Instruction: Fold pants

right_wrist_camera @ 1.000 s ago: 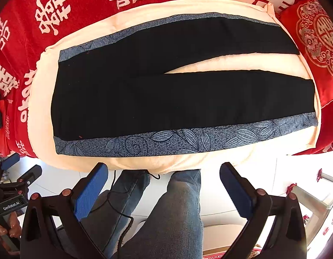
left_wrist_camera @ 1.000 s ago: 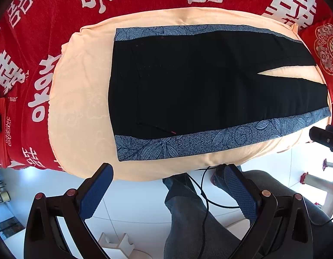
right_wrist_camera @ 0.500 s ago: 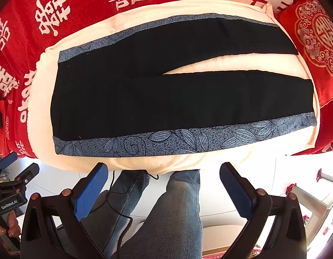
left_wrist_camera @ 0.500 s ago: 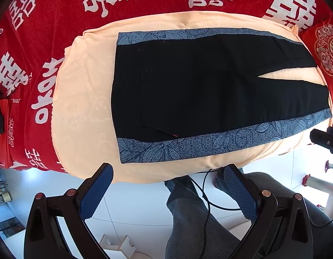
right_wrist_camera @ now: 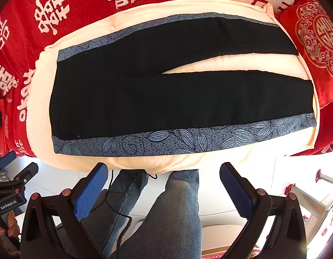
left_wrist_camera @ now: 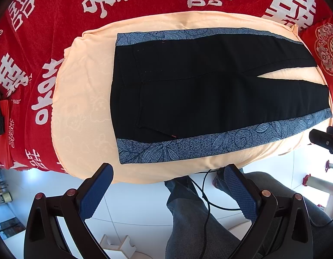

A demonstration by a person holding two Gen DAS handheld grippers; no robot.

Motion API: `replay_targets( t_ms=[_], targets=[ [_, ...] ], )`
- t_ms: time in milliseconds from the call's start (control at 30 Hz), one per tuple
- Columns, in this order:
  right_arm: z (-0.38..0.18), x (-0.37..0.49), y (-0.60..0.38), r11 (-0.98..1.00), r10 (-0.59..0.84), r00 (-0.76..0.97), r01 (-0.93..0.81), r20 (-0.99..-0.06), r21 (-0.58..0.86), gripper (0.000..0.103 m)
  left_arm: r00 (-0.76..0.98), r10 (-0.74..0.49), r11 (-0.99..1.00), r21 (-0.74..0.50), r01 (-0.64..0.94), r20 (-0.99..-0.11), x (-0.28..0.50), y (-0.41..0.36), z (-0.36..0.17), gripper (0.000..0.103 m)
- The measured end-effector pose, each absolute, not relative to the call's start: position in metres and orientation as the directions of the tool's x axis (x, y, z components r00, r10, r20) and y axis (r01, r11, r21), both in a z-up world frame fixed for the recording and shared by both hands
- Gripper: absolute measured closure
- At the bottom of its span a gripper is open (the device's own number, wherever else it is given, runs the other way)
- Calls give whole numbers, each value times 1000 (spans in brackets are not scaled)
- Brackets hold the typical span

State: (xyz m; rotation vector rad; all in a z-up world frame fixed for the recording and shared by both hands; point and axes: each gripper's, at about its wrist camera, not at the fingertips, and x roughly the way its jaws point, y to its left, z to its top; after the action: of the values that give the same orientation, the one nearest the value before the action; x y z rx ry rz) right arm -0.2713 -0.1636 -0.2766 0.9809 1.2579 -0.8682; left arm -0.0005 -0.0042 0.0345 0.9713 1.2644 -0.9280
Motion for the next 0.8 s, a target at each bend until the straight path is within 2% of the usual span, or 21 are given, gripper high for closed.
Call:
replay_targets(
  t_ms=[800],
  targets=[
    [-282,-278,-172,346,15,136,929,-991,133,0,105,-17,332,94,938,-994,-6,-10,34,0]
  ],
)
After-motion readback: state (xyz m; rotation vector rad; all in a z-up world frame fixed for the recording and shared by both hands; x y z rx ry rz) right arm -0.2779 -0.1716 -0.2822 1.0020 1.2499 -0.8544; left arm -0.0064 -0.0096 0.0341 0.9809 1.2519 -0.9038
